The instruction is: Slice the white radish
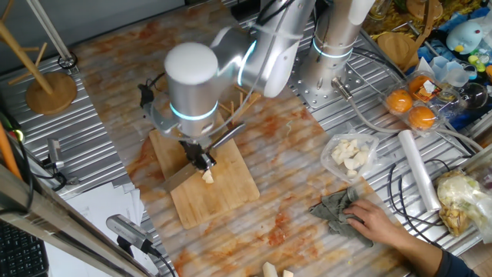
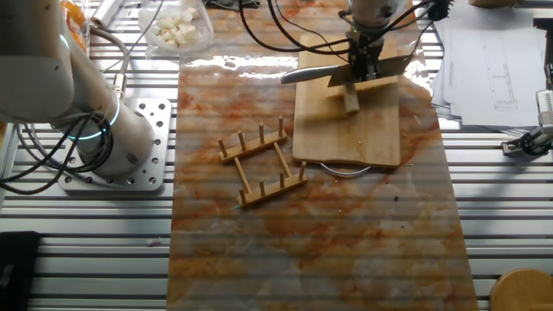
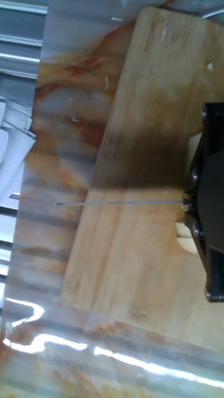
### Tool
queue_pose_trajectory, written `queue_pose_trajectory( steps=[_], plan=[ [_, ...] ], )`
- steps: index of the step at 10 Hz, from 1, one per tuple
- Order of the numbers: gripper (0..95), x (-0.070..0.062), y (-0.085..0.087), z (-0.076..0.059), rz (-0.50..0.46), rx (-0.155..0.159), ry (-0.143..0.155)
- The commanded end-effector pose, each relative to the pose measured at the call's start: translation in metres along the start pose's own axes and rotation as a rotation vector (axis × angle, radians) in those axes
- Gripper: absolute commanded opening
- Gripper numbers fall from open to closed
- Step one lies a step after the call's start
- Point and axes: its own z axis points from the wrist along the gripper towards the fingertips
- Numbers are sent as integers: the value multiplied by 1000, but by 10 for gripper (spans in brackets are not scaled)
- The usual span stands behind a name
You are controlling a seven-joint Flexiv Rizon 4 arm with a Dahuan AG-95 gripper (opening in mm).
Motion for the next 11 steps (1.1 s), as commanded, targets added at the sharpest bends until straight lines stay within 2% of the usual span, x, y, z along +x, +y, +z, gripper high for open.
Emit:
queue_pose_trajectory(
  steps=[1, 4, 5, 6, 7, 9, 11],
  plan=[
    [0, -6, 2, 14, -1, 29, -36],
    [0, -9, 4, 13, 11, 14, -46],
    [0, -14, 7, 10, 28, -4, -47],
    [0, -19, 10, 3, 41, -8, -44],
    [0, -20, 11, -2, 56, -31, -48],
    [0, -22, 13, -11, 63, -51, -42],
    [0, -24, 10, -16, 67, -50, -37]
  ],
)
